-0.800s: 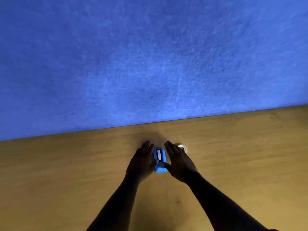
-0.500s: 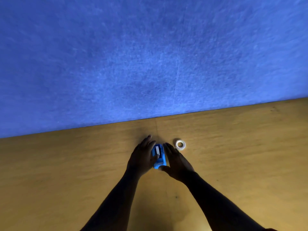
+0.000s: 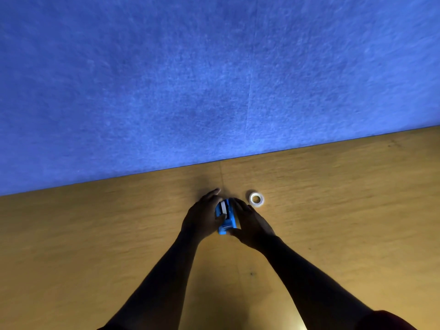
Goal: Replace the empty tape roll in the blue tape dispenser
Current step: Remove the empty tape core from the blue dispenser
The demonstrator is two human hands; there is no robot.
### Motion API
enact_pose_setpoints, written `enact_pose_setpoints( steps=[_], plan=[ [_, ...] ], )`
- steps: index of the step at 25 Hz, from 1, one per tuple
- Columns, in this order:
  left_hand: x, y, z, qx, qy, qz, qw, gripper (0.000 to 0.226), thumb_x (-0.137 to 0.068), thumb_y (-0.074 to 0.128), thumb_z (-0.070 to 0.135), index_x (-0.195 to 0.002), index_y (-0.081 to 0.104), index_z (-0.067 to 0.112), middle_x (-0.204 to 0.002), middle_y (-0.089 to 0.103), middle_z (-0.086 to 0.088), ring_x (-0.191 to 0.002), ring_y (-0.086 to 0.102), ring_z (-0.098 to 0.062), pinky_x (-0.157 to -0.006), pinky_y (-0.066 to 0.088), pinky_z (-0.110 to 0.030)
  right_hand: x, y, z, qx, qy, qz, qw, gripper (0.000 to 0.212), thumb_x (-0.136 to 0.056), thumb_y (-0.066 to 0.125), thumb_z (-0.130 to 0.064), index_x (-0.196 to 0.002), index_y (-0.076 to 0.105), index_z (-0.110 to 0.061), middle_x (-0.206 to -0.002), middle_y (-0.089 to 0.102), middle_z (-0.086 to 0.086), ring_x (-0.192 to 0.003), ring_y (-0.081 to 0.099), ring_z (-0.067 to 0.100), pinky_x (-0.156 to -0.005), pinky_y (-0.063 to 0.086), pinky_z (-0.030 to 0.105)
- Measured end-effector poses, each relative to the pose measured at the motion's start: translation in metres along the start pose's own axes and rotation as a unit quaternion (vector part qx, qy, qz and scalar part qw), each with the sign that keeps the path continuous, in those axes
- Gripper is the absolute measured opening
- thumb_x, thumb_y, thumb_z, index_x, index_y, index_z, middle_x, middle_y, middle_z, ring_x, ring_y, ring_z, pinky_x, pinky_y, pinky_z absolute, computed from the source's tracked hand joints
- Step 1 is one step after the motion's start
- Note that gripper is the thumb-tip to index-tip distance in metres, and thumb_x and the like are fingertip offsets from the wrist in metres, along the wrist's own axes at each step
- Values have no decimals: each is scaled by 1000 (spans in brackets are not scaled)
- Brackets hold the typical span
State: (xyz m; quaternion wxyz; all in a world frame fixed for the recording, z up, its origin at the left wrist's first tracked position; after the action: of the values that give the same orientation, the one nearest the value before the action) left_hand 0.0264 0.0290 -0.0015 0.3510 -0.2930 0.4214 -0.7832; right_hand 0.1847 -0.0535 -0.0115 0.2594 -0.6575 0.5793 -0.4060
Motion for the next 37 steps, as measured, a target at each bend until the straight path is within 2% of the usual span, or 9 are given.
enact_pose_setpoints(
  steps=[6,17,21,24,27,29,31,34,37],
  plan=[
    [-2,-2,-1,11,4,-10,1000,57,-90,70,35,-141,51,19,-160,38,7,-142,44,-13,-108,45,-30,1,-2,-2,-1,3,3,1000,98,-81,79,-34,-158,19,-19,-161,32,1,-141,43,21,-107,48,38],
    [8,-9,5,17,27,22,999,55,-88,74,33,-138,55,18,-155,45,6,-137,49,-13,-104,46,-26,8,-7,-5,-33,9,1,999,96,-81,79,-34,-156,21,-19,-160,34,1,-140,44,21,-106,49,39],
    [15,-14,8,15,36,34,999,56,-87,75,32,-137,55,18,-155,46,7,-137,50,-12,-103,45,-24,16,-13,-5,-71,15,24,997,79,-90,65,-47,-154,27,-20,-157,40,3,-139,45,20,-107,44,36],
    [23,-15,11,11,40,48,998,55,-86,76,31,-135,56,18,-148,52,5,-131,54,-12,-98,43,-19,21,-18,-8,-115,40,56,991,62,-97,57,-43,-150,37,-18,-149,51,5,-133,53,21,-104,49,38],
    [30,-15,15,20,46,56,997,53,-85,78,32,-131,56,21,-131,62,5,-114,63,-10,-87,47,-16,23,-22,-11,-149,47,85,984,37,-97,60,-32,-131,56,-17,-124,68,4,-112,66,20,-91,57,39],
    [35,-15,17,27,51,55,997,52,-85,78,32,-131,58,21,-126,63,5,-106,65,-9,-81,52,-16,24,-24,-15,-175,55,90,979,20,-97,60,-26,-115,63,-19,-108,72,1,-97,69,16,-84,59,38],
    [41,-15,18,34,47,53,997,53,-86,76,33,-133,57,23,-123,64,4,-101,67,-8,-76,51,-12,26,-25,-18,-199,72,96,973,16,-95,61,-22,-110,66,-18,-103,73,0,-92,68,14,-80,57,32],
    [49,-14,20,28,38,52,998,55,-87,75,34,-137,55,22,-121,69,3,-100,69,-7,-72,40,-2,29,-25,-22,-232,89,96,964,13,-94,65,-19,-106,69,-15,-100,73,0,-89,68,13,-75,54,25],
    [55,-14,23,22,32,47,998,54,-88,75,34,-137,55,22,-124,69,3,-99,68,-5,-71,36,-2,31,-25,-27,-238,78,78,965,8,-94,65,-17,-98,71,-15,-92,72,-4,-85,68,12,-72,50,20]
  ],
)
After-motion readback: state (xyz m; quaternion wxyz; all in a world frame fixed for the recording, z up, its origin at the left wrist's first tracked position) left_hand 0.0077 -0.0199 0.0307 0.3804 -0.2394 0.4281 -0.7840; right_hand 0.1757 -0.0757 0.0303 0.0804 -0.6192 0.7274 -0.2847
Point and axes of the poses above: each hand's wrist, its own x-axis away from the middle knuckle, its own y-axis out of the palm, z = x × y, the point moved 1 cm from there along -x, towards the middle knuckle
